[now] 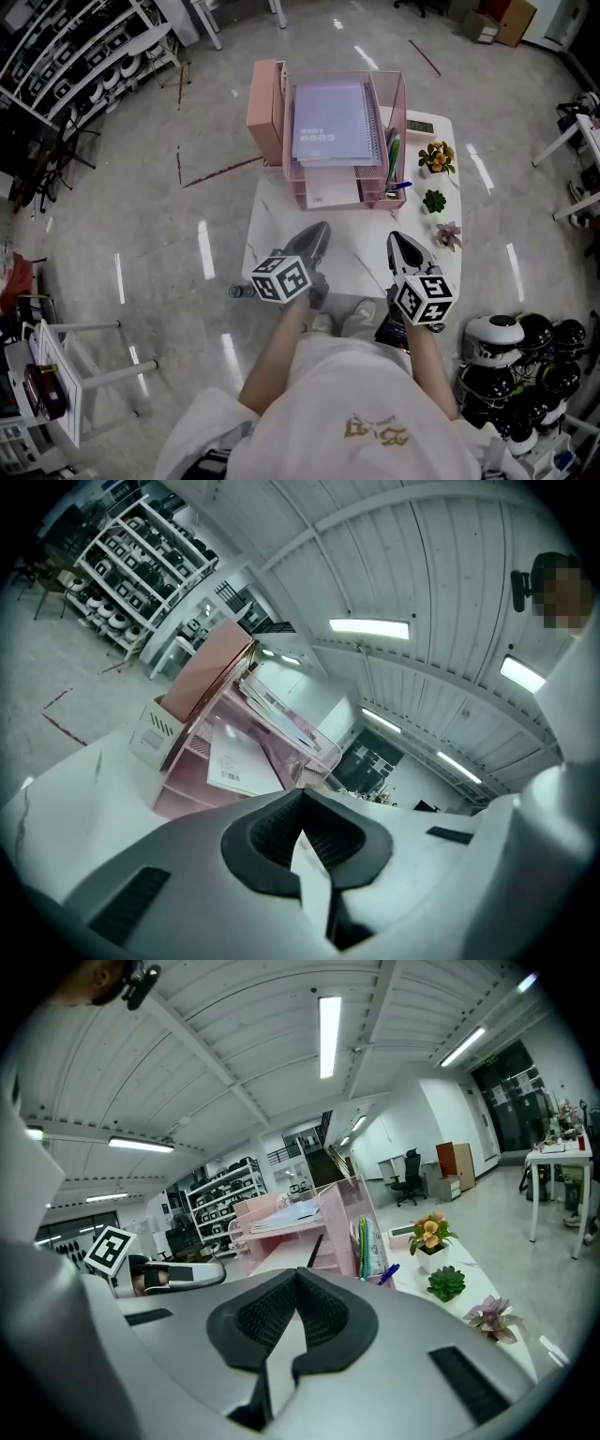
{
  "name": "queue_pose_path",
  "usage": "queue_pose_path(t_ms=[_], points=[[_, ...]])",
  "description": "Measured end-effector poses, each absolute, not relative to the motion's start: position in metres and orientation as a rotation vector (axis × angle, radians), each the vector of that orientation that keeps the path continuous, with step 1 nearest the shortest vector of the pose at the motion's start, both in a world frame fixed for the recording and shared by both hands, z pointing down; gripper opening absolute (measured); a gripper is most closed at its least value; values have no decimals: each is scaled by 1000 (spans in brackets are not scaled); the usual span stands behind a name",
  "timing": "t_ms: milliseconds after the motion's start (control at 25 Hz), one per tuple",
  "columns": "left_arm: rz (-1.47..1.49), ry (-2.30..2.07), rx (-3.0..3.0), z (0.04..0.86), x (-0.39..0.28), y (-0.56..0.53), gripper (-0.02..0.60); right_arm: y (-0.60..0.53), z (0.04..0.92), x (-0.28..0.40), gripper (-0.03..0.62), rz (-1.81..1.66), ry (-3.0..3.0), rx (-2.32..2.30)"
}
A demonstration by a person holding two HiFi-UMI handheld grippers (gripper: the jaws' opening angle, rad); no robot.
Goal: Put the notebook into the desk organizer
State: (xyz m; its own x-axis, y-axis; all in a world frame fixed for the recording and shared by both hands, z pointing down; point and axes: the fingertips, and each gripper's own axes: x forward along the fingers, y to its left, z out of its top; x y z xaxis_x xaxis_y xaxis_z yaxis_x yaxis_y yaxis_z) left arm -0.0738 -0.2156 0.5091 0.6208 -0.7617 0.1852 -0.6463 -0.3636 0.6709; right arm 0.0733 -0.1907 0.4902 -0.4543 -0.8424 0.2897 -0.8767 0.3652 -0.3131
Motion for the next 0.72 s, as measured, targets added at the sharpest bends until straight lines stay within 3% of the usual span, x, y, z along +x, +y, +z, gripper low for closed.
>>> queue_pose_path(t_ms=[720], points=[[-227,-1097,2063,514,-75,-216,18,-190,494,82,11,665,-2507,1619]])
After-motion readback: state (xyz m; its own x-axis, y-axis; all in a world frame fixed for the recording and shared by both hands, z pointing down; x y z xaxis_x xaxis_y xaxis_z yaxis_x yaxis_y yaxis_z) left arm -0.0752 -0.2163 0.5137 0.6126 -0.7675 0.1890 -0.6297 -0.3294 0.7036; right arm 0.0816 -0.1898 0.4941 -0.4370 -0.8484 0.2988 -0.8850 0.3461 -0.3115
